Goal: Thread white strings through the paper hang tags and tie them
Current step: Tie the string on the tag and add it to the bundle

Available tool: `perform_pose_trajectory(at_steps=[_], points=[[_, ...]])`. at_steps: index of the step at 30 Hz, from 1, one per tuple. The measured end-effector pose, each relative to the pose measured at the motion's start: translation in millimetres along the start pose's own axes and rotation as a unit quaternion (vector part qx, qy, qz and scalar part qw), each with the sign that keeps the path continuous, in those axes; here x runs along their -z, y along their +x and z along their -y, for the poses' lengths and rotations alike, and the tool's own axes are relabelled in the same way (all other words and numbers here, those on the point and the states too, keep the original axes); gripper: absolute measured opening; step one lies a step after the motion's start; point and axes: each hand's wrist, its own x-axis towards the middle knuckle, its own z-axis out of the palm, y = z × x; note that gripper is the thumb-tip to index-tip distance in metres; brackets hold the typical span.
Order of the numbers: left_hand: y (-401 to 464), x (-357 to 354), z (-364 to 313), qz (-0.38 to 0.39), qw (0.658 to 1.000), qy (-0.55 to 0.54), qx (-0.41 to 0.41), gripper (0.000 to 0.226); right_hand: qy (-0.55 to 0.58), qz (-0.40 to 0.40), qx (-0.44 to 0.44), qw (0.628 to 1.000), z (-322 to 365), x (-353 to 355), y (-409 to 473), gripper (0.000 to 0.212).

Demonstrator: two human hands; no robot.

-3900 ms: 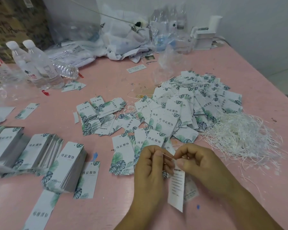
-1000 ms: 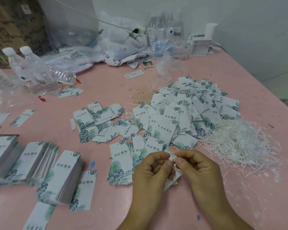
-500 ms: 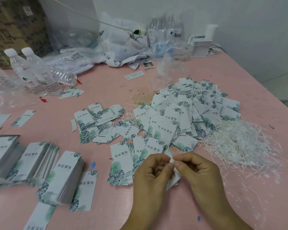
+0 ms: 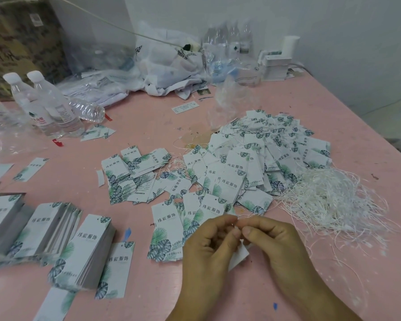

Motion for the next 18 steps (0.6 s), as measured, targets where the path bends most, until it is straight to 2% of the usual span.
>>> perform_pose_trajectory(at_steps=[4, 7, 10, 14, 16, 18], points=[[1.1, 0.4, 0.4, 0.0, 0.999, 0.031, -0.01, 0.028, -0.001, 0.005, 0.004, 1.0, -1.8, 3.1, 1.0, 0.021], [3.1, 3.3, -0.8, 0.011, 0.999, 0.028, -0.014, 0.027, -0.019, -0.028, 0.02, 0.999, 0.1, 4.4, 2.8, 0.024], [5.1, 6.1, -6.3, 0.057, 0.994, -0.084, 0.035, 0.014, -0.042, -0.047, 0.026, 0.998, 1.4, 9.1, 6.8, 0.034], [10.0, 8.1, -11.2, 0.109, 0.935, -0.319, 0.111, 0.028, -0.047, 0.088, -0.002, 0.995, -2.3, 9.6, 7.4, 0.056], [12.6, 11.0, -13.1, 0.106, 0.904, -0.392, 0.131, 0.037, -0.011, 0.172, -0.03, 0.985, -5.7, 6.4, 5.9, 0.061], [15.0, 13.9, -14.9, 0.101, 0.886, -0.431, 0.136, 0.036, -0.001, 0.226, -0.048, 0.973, -6.9, 1.8, 3.6, 0.062]])
